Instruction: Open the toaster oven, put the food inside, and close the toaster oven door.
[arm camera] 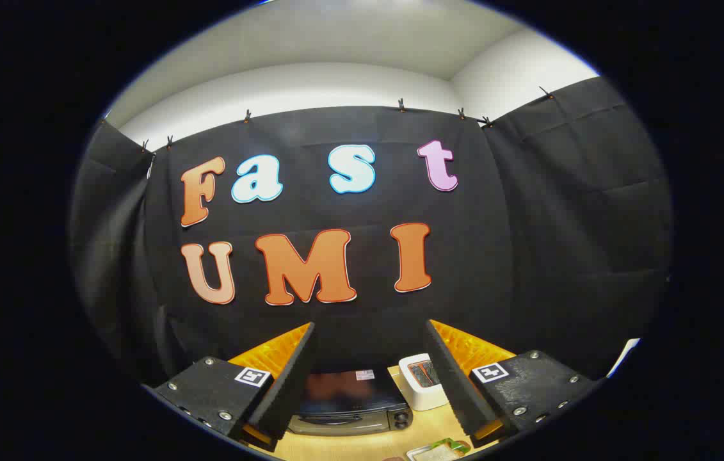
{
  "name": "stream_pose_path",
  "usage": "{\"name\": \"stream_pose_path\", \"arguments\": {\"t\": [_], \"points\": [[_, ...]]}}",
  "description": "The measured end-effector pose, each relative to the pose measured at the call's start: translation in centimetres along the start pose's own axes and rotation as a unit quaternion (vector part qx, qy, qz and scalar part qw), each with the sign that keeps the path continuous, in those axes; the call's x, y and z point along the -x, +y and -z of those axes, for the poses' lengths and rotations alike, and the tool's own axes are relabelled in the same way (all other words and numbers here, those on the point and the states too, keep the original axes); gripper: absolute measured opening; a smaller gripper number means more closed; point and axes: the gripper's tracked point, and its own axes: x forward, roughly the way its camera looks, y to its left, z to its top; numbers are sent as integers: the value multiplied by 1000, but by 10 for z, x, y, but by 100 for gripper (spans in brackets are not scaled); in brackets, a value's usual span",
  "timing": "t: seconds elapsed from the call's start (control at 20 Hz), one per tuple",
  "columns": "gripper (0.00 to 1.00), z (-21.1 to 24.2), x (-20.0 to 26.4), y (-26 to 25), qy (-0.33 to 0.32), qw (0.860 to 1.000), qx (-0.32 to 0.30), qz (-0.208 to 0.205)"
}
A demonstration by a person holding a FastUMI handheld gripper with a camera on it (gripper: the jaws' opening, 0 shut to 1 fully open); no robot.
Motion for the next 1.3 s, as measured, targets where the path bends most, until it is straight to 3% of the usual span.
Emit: {"name": "stream_pose_path", "arguments": {"t": [0.3,1.05,1.3], "points": [[98,-9,1,-13,-19,999,31,28],[99,11,-3,-16,0,999,38,35],[99,38,-18,1,13,999,34,21]]}}
